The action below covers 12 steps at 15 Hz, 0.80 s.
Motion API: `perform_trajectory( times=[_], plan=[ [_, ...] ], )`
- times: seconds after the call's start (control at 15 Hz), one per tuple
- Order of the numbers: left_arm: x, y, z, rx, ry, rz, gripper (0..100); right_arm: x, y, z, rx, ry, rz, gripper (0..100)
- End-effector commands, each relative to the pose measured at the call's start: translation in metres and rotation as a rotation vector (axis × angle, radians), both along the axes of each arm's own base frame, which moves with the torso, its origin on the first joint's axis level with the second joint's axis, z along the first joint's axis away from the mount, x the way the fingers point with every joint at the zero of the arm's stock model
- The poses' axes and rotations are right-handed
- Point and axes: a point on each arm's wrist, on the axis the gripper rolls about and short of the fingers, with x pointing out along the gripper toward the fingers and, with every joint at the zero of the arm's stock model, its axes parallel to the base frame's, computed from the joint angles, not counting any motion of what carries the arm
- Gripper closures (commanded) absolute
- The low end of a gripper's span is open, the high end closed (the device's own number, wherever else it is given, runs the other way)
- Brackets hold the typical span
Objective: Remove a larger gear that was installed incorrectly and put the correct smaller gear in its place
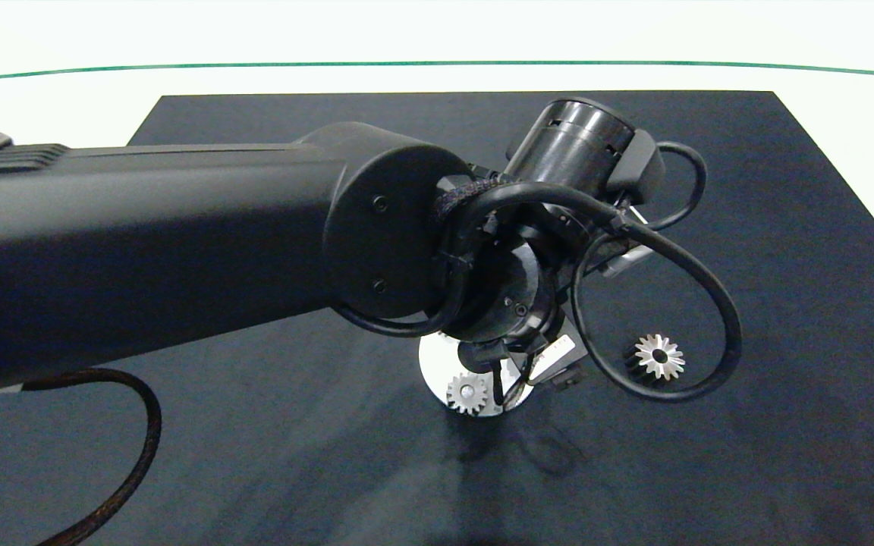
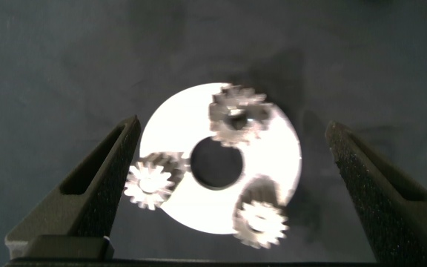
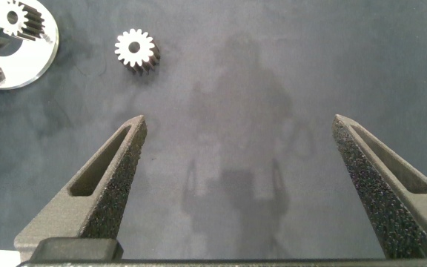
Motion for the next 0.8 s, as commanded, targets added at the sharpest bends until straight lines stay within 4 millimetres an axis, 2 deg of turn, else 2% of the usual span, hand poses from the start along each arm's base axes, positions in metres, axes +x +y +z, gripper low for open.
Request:
perform_trajectory(
  times=[0.07,0.33,0.8],
  plan=[
    [0.017,0.004,-0.010,0.031,0.009,0.035,0,0.000,0.000,0.000,0.001,0.002,0.000,0],
    [0.024,0.010,-0.010,0.046,0.003,0.046,0,0.000,0.000,0.000,0.001,0.002,0.000,0],
    [0.027,0.006,-0.022,0.092,0.027,0.036,0,0.000,0.000,0.000,0.001,0.003,0.002,0]
  ],
)
